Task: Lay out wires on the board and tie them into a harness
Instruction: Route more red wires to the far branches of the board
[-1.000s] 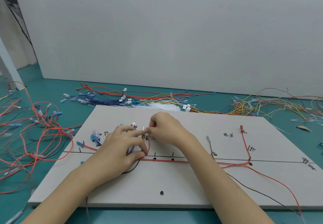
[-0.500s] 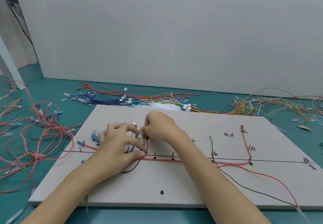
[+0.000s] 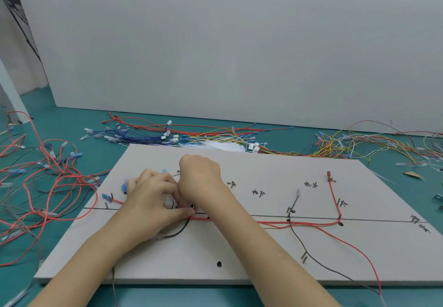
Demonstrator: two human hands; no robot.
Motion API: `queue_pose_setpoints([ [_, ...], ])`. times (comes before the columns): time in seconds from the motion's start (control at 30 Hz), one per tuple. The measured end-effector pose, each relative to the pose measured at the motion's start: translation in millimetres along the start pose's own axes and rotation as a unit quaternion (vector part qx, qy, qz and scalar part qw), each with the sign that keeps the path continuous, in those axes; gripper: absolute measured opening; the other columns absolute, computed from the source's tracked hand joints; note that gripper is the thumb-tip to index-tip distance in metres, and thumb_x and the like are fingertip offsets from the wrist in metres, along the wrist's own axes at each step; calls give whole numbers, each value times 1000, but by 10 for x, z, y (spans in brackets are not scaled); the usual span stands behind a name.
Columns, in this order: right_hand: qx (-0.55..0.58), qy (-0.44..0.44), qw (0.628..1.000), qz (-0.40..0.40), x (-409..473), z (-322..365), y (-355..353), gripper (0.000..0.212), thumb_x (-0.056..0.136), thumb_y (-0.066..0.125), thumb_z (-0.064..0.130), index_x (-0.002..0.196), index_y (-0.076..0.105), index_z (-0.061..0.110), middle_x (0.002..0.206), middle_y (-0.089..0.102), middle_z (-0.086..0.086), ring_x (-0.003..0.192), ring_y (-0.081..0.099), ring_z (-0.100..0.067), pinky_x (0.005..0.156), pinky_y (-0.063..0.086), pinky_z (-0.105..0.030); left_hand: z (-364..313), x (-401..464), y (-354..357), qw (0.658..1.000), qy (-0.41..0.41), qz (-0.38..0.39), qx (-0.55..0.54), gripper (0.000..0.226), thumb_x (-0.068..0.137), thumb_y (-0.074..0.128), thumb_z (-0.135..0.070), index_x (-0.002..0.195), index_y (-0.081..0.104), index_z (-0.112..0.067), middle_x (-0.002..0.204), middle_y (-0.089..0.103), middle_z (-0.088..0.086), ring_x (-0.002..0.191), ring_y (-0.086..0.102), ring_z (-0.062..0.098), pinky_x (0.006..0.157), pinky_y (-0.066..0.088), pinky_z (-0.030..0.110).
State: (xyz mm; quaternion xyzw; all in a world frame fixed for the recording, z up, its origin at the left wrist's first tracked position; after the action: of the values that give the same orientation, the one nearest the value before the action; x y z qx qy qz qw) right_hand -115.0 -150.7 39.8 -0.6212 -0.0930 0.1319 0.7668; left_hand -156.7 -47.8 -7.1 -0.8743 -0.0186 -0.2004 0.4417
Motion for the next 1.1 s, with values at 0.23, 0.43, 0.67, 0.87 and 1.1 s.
queue_pose_setpoints([
  [0.23,-56,-43,997,-4,-155,176,27,20,85,59,12,105,57,11,112,62,-8,105,59,-27,66,35,-30,-34,-42,-145,997,44,17,-69,33,57,54,-48,43,53,-18,62,61,-9,77,50,7,75,38,40],
  [0.43,-115,-68,991,-15,-233,271,65,25,92,54,18,117,57,14,120,61,-4,111,58,-23,65,34,-28,82,18,-253,992,-17,-36,-123,21,64,46,-14,45,53,-18,56,56,-4,69,52,21,69,43,41],
  [0.67,-164,-96,982,6,-431,442,248,33,94,54,22,125,52,11,122,58,-1,117,56,-20,76,37,-30,117,33,-210,991,-33,-69,-107,32,74,60,5,57,64,-21,68,65,-6,71,57,10,70,43,24],
  [0.87,-157,-89,983,29,-506,448,323,40,98,47,15,136,44,5,136,50,-7,126,50,-24,82,39,-35,157,24,-155,990,-28,-19,-135,39,74,67,13,69,75,-25,75,71,-8,78,62,9,76,48,25],
  [1.1,-86,-44,995,29,-669,290,400,45,102,37,13,141,32,-8,139,48,-20,126,49,-32,75,37,-32,112,-5,-35,992,-2,29,-121,22,79,79,-20,74,74,-41,78,69,-21,92,54,3,86,40,29],
])
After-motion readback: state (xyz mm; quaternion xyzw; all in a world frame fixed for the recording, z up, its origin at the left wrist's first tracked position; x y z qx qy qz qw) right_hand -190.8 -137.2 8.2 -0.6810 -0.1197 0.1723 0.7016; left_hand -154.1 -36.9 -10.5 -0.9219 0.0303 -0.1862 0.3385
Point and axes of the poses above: each hand's wrist, its own x-axis towards the middle knuckle, its own y-axis out of the palm, z = x × y, the point moved 3 cm from there along x, towards the middle knuckle
